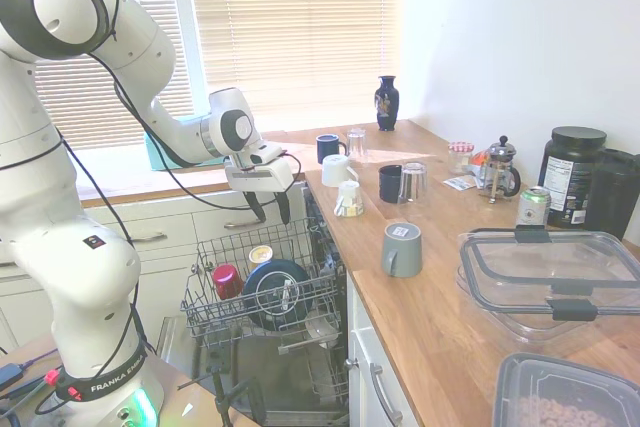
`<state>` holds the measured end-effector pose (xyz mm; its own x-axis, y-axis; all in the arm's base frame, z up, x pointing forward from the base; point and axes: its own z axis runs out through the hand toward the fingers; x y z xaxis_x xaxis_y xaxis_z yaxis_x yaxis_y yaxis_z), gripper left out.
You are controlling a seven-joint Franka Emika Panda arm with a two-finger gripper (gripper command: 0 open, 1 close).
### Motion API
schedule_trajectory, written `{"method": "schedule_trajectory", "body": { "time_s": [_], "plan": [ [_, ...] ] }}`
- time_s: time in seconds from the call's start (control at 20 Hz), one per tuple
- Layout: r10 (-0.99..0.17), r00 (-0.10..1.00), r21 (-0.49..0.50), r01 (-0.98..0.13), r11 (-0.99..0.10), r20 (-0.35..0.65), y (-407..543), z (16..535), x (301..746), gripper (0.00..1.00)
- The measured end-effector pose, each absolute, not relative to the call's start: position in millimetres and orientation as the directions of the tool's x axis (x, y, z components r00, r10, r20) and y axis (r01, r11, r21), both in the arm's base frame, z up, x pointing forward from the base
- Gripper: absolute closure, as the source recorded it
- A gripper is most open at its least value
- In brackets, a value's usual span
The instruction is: Transfer the yellow mug from the dishwasher to the counter
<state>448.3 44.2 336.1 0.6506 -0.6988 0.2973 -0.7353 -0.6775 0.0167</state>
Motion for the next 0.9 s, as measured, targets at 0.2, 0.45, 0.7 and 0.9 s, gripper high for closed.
{"method": "schedule_trajectory", "body": {
  "time_s": [0.2, 0.45, 0.7, 0.9],
  "plan": [
    [-0.672, 0.663, 0.021, -0.717, -0.697, 0.329, 47.5, 331.0, 457.0, 0.0],
    [-0.617, 0.701, 0.041, -0.672, -0.739, 0.357, 53.7, 326.2, 469.9, 0.0],
    [-0.573, 0.731, 0.051, -0.631, -0.774, 0.37, 72.8, 331.1, 481.7, 0.0],
    [-0.565, 0.756, 0.04, -0.609, -0.792, 0.332, 94.5, 329.1, 484.8, 0.0]
  ]
}}
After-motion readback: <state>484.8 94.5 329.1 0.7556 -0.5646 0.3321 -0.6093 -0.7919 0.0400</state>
